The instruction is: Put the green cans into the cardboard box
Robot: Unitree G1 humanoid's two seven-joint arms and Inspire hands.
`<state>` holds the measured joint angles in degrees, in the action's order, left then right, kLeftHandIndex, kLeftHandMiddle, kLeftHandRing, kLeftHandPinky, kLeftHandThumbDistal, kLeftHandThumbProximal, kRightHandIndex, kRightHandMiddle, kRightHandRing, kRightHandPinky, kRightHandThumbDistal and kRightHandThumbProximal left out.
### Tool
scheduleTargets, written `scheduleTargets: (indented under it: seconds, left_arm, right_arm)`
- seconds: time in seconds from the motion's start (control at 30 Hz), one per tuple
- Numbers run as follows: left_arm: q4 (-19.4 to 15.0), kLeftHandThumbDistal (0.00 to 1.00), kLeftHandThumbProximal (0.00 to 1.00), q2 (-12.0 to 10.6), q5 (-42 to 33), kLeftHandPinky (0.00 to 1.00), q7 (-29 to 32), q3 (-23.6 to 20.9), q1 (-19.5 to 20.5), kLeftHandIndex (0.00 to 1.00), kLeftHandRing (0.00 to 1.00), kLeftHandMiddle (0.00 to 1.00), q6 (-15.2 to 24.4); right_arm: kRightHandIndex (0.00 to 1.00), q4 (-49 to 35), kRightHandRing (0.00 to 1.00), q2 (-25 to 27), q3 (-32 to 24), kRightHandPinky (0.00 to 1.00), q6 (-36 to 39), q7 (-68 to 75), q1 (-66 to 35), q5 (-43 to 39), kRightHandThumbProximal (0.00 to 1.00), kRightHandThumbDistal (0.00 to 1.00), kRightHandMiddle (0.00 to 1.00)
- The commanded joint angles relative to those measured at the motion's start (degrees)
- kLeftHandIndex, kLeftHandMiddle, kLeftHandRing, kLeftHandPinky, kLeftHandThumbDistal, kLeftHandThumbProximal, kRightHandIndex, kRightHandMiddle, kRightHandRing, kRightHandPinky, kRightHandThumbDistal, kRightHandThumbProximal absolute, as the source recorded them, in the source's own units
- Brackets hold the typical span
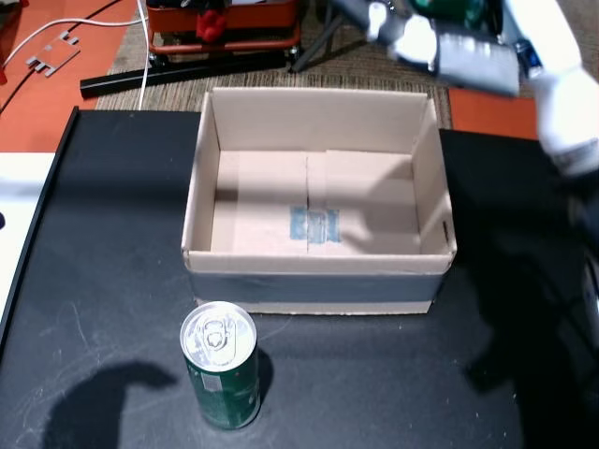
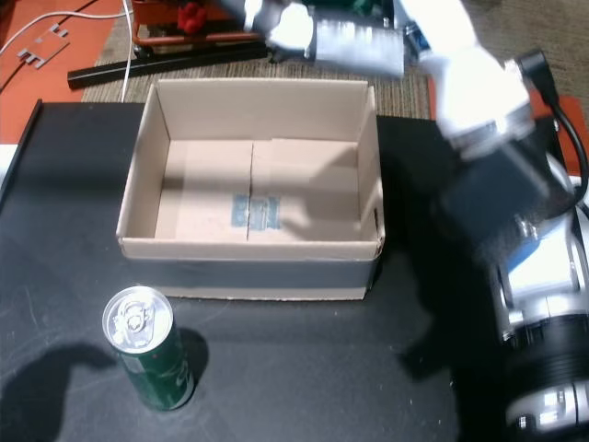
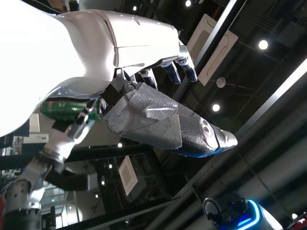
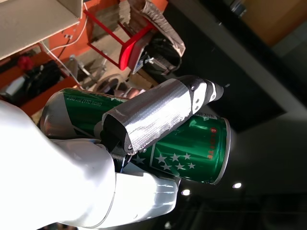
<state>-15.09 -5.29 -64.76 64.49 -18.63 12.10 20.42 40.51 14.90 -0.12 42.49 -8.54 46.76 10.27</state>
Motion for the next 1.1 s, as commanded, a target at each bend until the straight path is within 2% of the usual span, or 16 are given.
scheduleTargets:
  seconds: [0.0, 0.1, 0.13, 0.2, 0.23, 0.37, 0.47, 0.67, 0.77, 0.9, 0.97, 1.07]
  left_arm:
    - [0.5, 0.84, 0.58, -1.4, -0.2, 0.85, 0.8, -0.2, 0.3, 0.61, 0.86, 0.69, -0.4]
    - [0.5, 0.82, 0.56, -1.6, 0.0, 0.84, 0.5, -0.2, 0.3, 0.6, 0.85, 0.68, -0.3]
    - [0.5, 0.81, 0.56, -1.7, 0.1, 0.84, 0.5, -0.2, 0.2, 0.6, 0.85, 0.68, -0.2]
    - [0.5, 0.82, 0.55, -1.7, 0.3, 0.84, 0.2, -0.2, 0.1, 0.6, 0.85, 0.67, -0.1]
    - [0.4, 0.82, 0.55, -1.7, 0.3, 0.84, 0.2, -0.1, 0.1, 0.6, 0.85, 0.67, -0.2]
    - [0.6, 0.83, 0.58, -1.7, 0.3, 0.84, 0.5, 0.1, -0.2, 0.6, 0.85, 0.68, -0.4]
    - [0.6, 0.82, 0.56, -1.9, 0.2, 0.84, 0.4, 0.3, -0.4, 0.6, 0.85, 0.68, -0.5]
    - [0.7, 0.83, 0.54, -2.3, -0.3, 0.83, 0.3, 0.7, -0.2, 0.61, 0.84, 0.69, -1.1]
    - [0.6, 0.8, 0.53, -2.4, -0.4, 0.83, 0.5, 1.0, 0.0, 0.61, 0.84, 0.69, -1.4]
    - [0.5, 0.81, 0.53, -2.6, 0.0, 0.83, 0.5, 0.9, 0.1, 0.61, 0.84, 0.69, -0.8]
    - [0.5, 0.8, 0.54, -2.6, 0.0, 0.83, 0.5, 0.8, 0.1, 0.61, 0.84, 0.69, -0.7]
    - [0.5, 0.8, 0.53, -2.6, -0.1, 0.84, 0.5, 0.9, -0.1, 0.61, 0.84, 0.69, -0.8]
  right_arm:
    - [0.06, 5.4, 0.42, -0.9, 0.6, 0.23, 0.2, 2.0, 4.7, 0.8, 0.17, 0.6, 0.29]
    - [0.06, 12.8, 0.44, -1.3, 2.3, 0.25, -0.5, 4.0, 9.0, 3.1, 0.2, 0.56, 0.3]
    - [0.08, 14.9, 0.45, -1.6, 2.9, 0.25, -1.2, 4.3, 10.2, 3.5, 0.18, 0.54, 0.31]
    - [0.11, 18.7, 0.45, -2.4, 4.0, 0.24, -1.6, 5.4, 12.4, 4.7, 0.16, 0.58, 0.33]
    - [0.11, 20.4, 0.44, -2.8, 4.7, 0.23, -1.6, 6.3, 13.3, 5.6, 0.14, 0.57, 0.33]
    - [0.08, 25.1, 0.42, -4.6, 7.4, 0.25, -3.3, 7.5, 15.3, 8.2, 0.07, 0.56, 0.3]
    - [0.11, 26.8, 0.44, -5.6, 9.2, 0.25, -3.7, 8.4, 15.5, 9.8, 0.05, 0.57, 0.32]
    - [0.08, 29.3, 0.43, -7.4, 13.7, 0.26, -7.4, 8.9, 15.7, 14.0, 0.11, 0.52, 0.3]
    - [0.11, 30.0, 0.41, -7.3, 15.5, 0.24, -8.3, 7.0, 15.4, 15.1, 0.1, 0.51, 0.3]
    - [0.12, 30.5, 0.41, -6.7, 17.4, 0.23, -9.6, 4.5, 15.2, 16.3, 0.14, 0.57, 0.31]
    - [0.1, 30.7, 0.4, -6.4, 18.2, 0.22, -10.5, 3.3, 15.0, 16.8, 0.16, 0.61, 0.3]
    - [0.1, 30.9, 0.41, -6.4, 17.9, 0.23, -11.4, 1.8, 14.5, 16.3, 0.18, 0.61, 0.32]
